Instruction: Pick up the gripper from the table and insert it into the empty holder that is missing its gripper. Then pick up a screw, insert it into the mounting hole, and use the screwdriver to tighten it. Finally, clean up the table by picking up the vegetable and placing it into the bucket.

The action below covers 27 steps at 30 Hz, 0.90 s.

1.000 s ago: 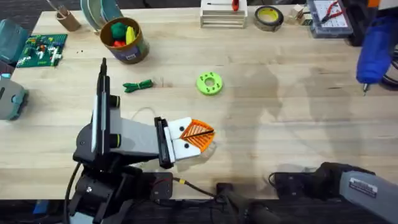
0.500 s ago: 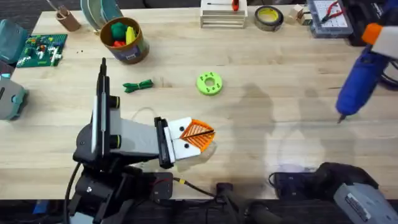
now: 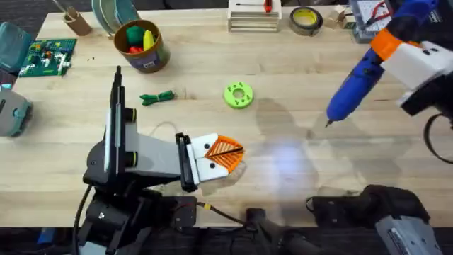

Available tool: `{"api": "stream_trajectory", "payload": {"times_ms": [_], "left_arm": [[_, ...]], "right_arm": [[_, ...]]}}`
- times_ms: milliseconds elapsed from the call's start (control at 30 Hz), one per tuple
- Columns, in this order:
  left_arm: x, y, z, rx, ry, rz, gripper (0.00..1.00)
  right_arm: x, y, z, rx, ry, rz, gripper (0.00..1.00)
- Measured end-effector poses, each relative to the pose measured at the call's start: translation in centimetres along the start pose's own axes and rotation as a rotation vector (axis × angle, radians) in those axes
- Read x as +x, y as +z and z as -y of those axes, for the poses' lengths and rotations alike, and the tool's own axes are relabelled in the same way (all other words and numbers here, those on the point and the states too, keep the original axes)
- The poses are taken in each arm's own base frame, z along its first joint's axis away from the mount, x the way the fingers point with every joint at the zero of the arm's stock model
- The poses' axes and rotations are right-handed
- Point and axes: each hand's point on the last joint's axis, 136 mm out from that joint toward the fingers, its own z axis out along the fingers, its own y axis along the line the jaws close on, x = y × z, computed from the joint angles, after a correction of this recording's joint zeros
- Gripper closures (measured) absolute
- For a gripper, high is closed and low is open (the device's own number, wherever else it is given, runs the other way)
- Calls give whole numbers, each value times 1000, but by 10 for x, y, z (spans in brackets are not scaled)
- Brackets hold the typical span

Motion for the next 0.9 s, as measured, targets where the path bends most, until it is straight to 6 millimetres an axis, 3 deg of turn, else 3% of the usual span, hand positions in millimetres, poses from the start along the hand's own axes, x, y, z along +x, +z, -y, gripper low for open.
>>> {"api": "stream_trajectory", "payload": {"times_ms": [233,467,733,900], "left_arm": [[0,0,0,0,-1,0,997],[0,0,0,0,-3,0,997],[0,0,-1,-3,-22,0,997],[0,0,-2,-13,-30,1,997]], "right_arm": [[-2,4,-32,-158,64,22,991],[-34,-1,-65,-293,-59,151,992],[-57,-3,-97,-418,-190,267,992],[-69,-7,-137,-589,-246,349,992]]}}
